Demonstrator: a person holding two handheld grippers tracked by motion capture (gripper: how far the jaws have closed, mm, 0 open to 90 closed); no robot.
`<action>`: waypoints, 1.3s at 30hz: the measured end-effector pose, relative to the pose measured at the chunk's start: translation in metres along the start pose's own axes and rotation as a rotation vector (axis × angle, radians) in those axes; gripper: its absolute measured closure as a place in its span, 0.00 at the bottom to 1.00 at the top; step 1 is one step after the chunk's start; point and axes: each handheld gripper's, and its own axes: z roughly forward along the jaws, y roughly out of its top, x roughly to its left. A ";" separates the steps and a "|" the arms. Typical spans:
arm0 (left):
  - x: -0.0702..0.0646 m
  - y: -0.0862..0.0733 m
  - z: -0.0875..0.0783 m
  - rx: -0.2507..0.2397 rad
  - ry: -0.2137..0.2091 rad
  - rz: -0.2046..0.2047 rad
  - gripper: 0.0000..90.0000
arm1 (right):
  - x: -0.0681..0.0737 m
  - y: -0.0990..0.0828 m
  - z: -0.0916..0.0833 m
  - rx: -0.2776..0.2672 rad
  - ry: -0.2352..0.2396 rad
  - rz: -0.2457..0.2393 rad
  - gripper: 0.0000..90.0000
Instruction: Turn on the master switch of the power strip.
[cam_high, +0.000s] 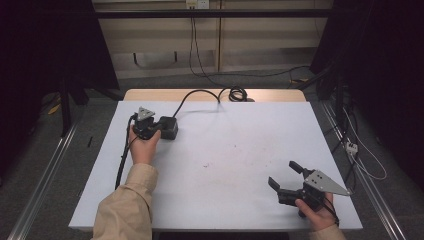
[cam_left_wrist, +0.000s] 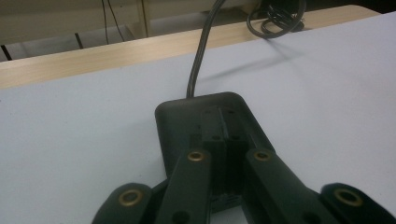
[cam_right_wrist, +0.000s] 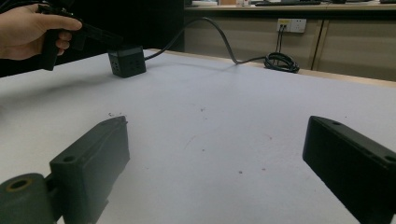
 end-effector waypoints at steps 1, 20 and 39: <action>-0.001 0.000 0.000 -0.001 0.009 0.016 1.00 | 0.000 0.000 0.000 0.000 0.001 -0.001 0.07; 0.003 0.005 -0.004 -0.062 -0.025 -0.068 0.99 | -0.001 0.000 0.006 0.001 0.003 0.001 0.07; -0.018 0.014 -0.022 -0.031 -0.146 -0.061 0.52 | -0.001 0.000 0.001 -0.002 -0.009 0.007 0.07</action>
